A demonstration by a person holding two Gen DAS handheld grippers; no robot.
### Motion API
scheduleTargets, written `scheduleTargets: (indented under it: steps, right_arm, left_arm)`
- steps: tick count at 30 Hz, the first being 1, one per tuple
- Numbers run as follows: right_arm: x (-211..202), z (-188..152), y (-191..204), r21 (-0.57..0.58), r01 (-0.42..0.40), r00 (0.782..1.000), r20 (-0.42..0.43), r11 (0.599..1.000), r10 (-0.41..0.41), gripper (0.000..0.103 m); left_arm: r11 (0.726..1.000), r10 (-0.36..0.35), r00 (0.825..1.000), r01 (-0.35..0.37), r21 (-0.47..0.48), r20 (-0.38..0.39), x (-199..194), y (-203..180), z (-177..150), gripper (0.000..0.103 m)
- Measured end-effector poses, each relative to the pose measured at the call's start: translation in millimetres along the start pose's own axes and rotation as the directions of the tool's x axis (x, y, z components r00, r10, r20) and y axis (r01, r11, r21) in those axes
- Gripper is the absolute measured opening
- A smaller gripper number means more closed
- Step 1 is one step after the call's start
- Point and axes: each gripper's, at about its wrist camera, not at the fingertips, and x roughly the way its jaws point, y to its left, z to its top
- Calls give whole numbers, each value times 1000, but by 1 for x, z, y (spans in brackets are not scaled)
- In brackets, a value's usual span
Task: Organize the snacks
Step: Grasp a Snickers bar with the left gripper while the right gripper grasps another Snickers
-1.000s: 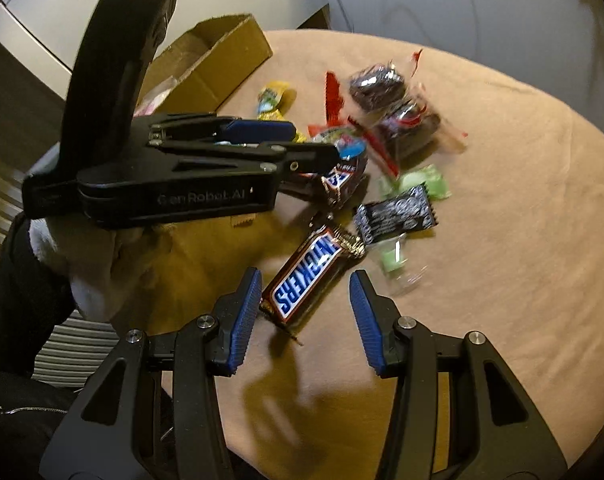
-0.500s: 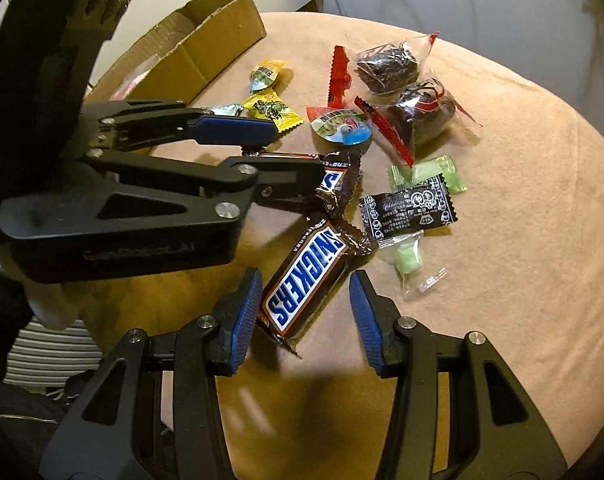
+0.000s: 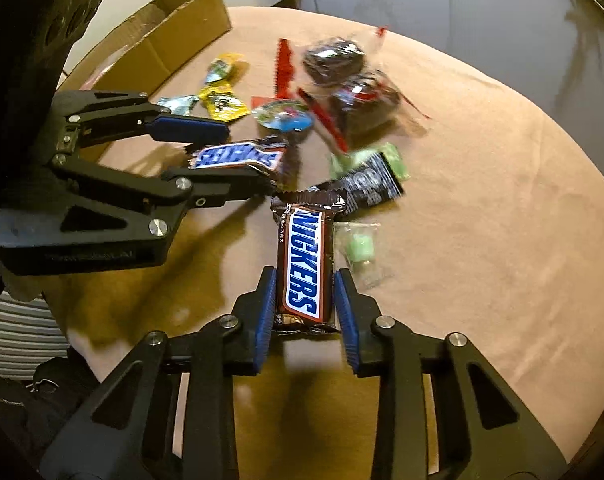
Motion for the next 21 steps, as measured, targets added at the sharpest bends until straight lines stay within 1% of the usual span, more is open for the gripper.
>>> scheduleTargets:
  steps: [1,5,8,10,11,16,21]
  right_arm:
    - [-1,0,-1,2,-1,1000,0,1000,1,31]
    - [-1,0,-2,4,-3,1000,-4,1000,3,31]
    - [0,1,-3,10,-1,1000,-1,1000,1,31]
    - [1,4,-5,3,-1,1000,1,1000,1,31]
    - [1,5,-5,3,-1,1000,2,1000,1,31]
    - [-5,6,-3,9,-6,1000,9,1000,6,30]
    - [-16,7,-2,10,-13,999,34,1000,13,30]
  left_arm:
    - [1000,7,1000,-7,6,3,0,-2,0,46]
    - [1000,18,1000,-18,14,4,0,-6,-1,34]
    - [1000,22,1000,-22,2,11,0,-7,-1,32]
    - [1000,13,1000,-13,-16,15,-1,-6,-1,31]
    - [1000,4,1000,-3,-25,16,-2,-5,-1,28]
    - [999,-10,999,13,-52,41,-14,3,-9,27]
    - [997,-27,996,33,-70,84,-29,3,-13,26]
